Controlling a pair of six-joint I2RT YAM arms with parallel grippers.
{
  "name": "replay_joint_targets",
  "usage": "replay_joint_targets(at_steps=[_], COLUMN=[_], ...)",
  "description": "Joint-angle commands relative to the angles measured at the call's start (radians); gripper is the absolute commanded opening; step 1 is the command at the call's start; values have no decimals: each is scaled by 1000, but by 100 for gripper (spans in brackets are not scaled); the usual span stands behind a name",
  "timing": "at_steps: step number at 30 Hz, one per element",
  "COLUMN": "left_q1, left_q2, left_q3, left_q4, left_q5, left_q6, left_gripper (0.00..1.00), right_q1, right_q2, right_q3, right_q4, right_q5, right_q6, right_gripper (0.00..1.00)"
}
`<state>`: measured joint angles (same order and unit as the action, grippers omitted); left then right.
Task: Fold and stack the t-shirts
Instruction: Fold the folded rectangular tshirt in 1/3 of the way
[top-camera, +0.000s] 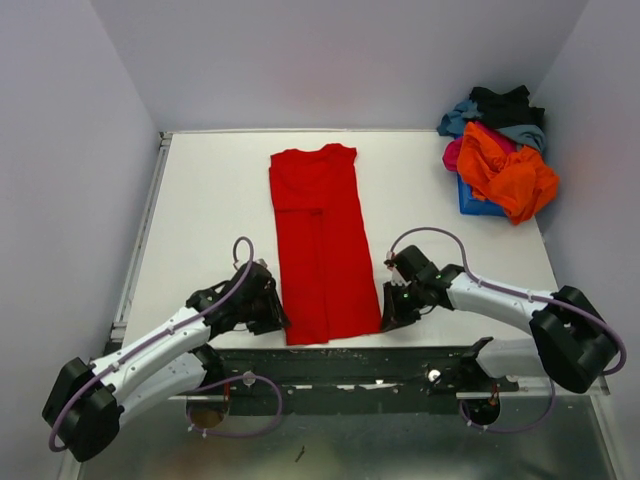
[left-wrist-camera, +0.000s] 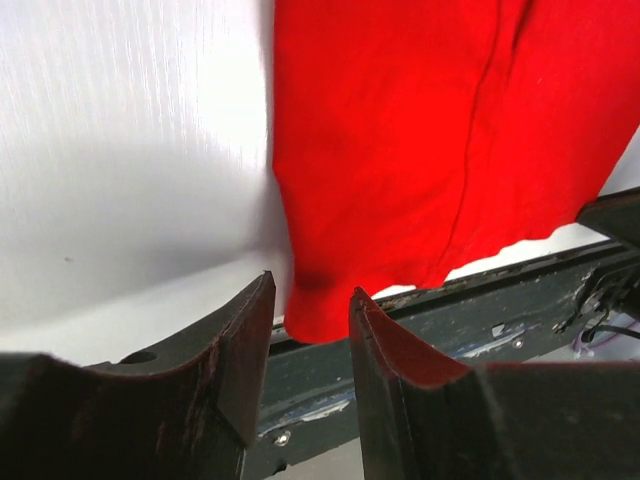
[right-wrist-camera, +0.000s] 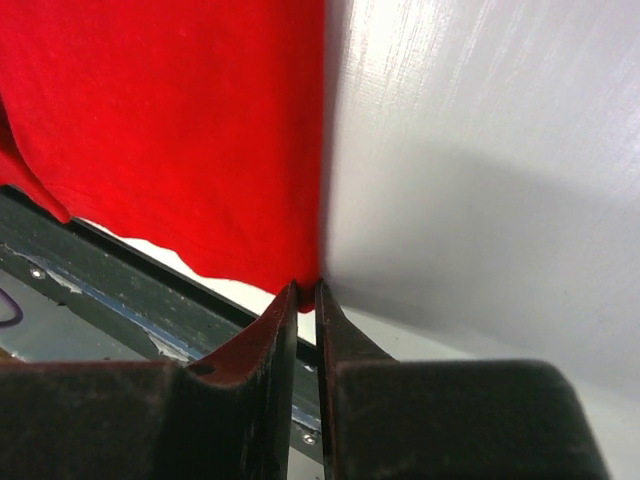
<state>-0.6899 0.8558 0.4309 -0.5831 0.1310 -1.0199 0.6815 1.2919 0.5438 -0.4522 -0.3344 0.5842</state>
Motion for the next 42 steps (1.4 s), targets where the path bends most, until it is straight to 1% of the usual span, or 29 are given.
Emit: replay_joint_targets(at_steps=[1,2,4,5,7,9,11,14,18,20,22,23,24,29,32,36,37,38,42], left_q1=[-39,-43,-60,-69,-79,-83,-100,-132,-146,-152,-155,-155,-155,-149,-117,-41,-11,82,177], left_q2=[-20,-14,0,3,5,18,38,66,81,80,74,68,60,20,38,81,91,129,218], left_q3=[-12,-8,-4,-7,-18,-30,-29,-26,-27,-29,-26,-17,-2,100,172,227,238,267,324], left_q4=[-40,-46,-67,-66,-40,-12,-1,0,-15,-6,3,-4,-11,-49,-67,-49,-38,-11,55], left_q5=[22,28,27,25,27,41,44,41,27,22,12,3,-10,-11,1,33,44,51,12], left_q6=[-55,-54,-52,-54,-60,-66,-75,-85,-97,-109,-115,-115,-111,-91,-46,30,50,113,196], left_gripper=[47,47,47,47,46,42,42,41,36,29,16,6,0,0,0,0,0,0,0], right_q1=[18,20,20,18,20,21,21,21,21,21,21,21,21,21,20,18,15,-2,-43], right_q2=[15,11,-5,-8,-11,-8,-11,-14,-19,-20,-23,-28,-34,-98,-109,-74,-60,-4,108], right_q3=[5,8,11,15,19,22,21,21,25,28,39,50,56,152,231,323,341,410,522], right_q4=[-3,-9,-17,-19,-25,-34,-40,-40,-45,-49,-62,-69,-77,-160,-213,-232,-232,-227,-209], right_q5=[-20,-17,-12,-11,-11,-5,1,1,5,5,8,12,14,27,57,83,92,104,112], right_q6=[-9,-11,-12,-14,-15,-17,-14,-14,-12,-14,-15,-17,-18,-29,-55,-79,-83,-92,-119], right_gripper=[18,17,4,1,1,1,1,1,1,1,1,1,1,1,1,1,1,1,1])
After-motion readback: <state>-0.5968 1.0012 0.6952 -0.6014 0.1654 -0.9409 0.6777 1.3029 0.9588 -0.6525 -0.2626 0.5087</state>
